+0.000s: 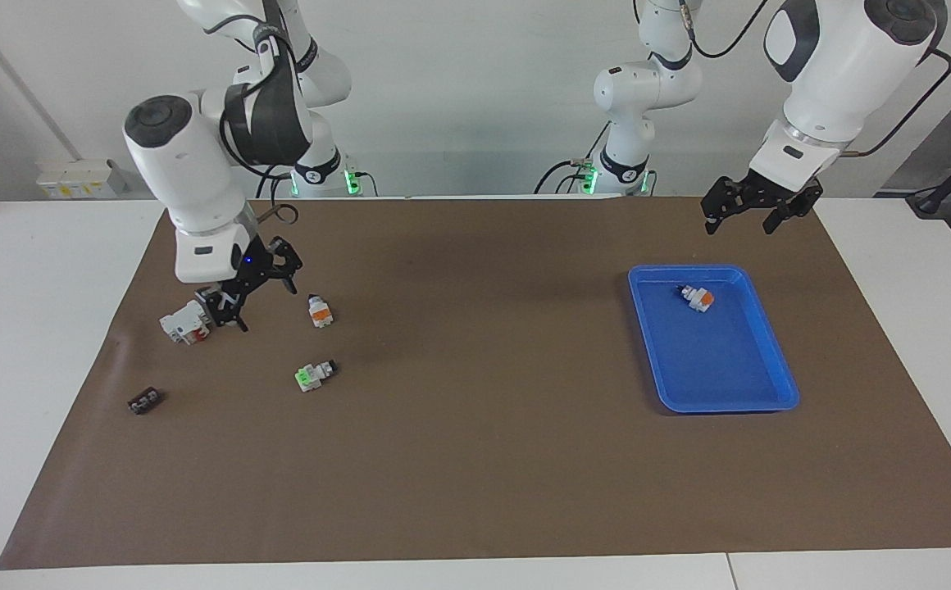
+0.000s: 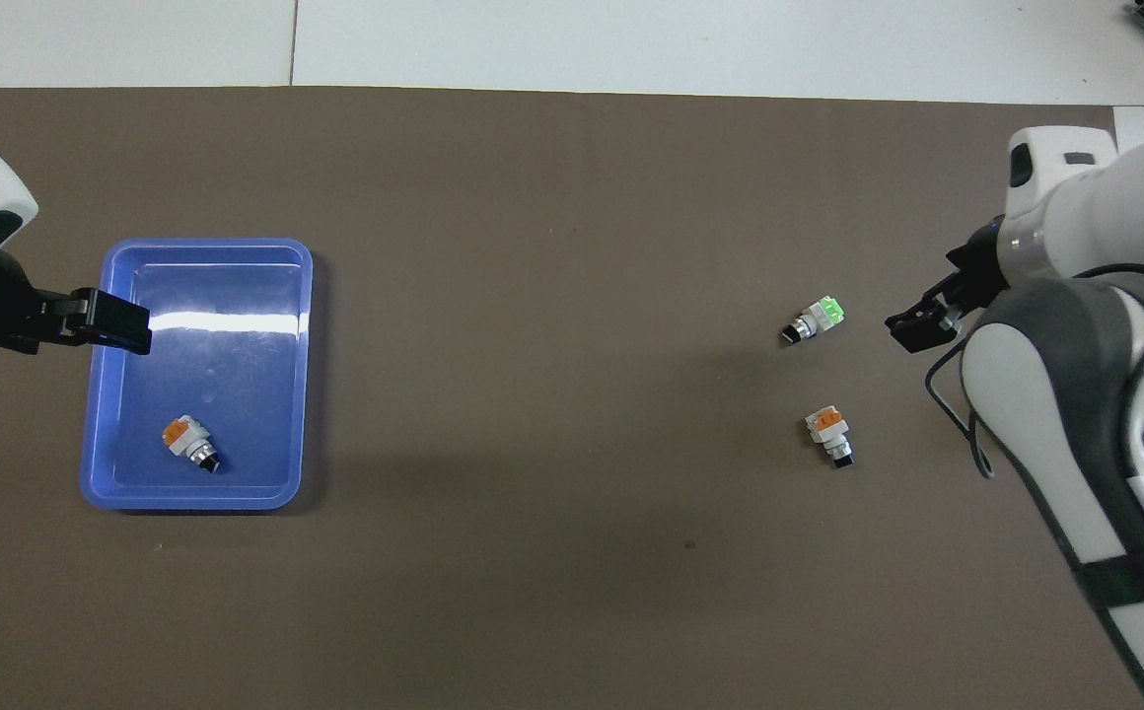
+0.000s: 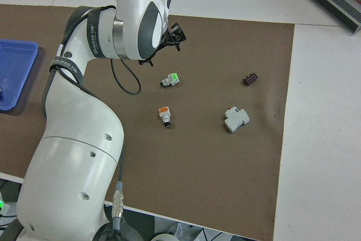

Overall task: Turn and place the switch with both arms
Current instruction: 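Move the right gripper over the green-topped switch and lower onto it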

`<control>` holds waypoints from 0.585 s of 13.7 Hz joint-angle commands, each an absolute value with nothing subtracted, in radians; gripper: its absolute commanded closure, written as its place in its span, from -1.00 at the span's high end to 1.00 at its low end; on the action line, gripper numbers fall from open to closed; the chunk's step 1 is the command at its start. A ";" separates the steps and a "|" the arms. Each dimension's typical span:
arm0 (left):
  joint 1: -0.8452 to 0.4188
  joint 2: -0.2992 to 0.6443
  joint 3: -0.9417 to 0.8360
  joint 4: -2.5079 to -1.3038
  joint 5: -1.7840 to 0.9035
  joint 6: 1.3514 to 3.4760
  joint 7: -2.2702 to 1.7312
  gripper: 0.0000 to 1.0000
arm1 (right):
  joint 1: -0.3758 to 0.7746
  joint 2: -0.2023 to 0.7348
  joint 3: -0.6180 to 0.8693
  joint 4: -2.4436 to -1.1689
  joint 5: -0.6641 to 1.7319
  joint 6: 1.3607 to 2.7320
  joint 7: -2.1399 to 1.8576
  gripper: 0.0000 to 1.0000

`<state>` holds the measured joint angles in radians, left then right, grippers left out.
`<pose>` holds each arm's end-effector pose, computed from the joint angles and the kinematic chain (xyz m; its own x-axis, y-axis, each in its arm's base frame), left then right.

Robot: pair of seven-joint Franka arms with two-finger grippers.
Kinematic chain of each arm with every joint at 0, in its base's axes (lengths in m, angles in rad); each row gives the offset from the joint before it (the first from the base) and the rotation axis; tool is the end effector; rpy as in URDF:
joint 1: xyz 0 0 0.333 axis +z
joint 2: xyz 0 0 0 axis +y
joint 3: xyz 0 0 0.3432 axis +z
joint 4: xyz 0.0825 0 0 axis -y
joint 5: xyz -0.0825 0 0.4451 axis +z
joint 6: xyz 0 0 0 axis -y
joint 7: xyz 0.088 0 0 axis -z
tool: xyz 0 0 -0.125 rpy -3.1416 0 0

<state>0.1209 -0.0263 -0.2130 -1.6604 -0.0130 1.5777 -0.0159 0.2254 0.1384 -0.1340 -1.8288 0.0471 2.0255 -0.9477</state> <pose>0.6010 -0.0586 0.6023 0.9955 -0.0755 -0.0571 -0.0753 -0.9971 0.0065 0.6631 0.0672 0.4469 0.5205 0.8521 0.0550 0.8519 -0.5226 0.0336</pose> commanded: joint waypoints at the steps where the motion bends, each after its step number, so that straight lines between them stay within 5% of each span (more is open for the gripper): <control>1: 0.138 -0.058 -0.216 -1.691 -0.025 1.589 0.012 1.00 | 0.232 0.120 -0.138 -1.955 0.063 2.162 -1.234 1.00; 8: 0.146 -0.060 -0.218 -1.692 -0.025 1.582 0.005 1.00 | 0.227 0.187 -0.138 -2.112 0.061 2.454 -1.775 1.00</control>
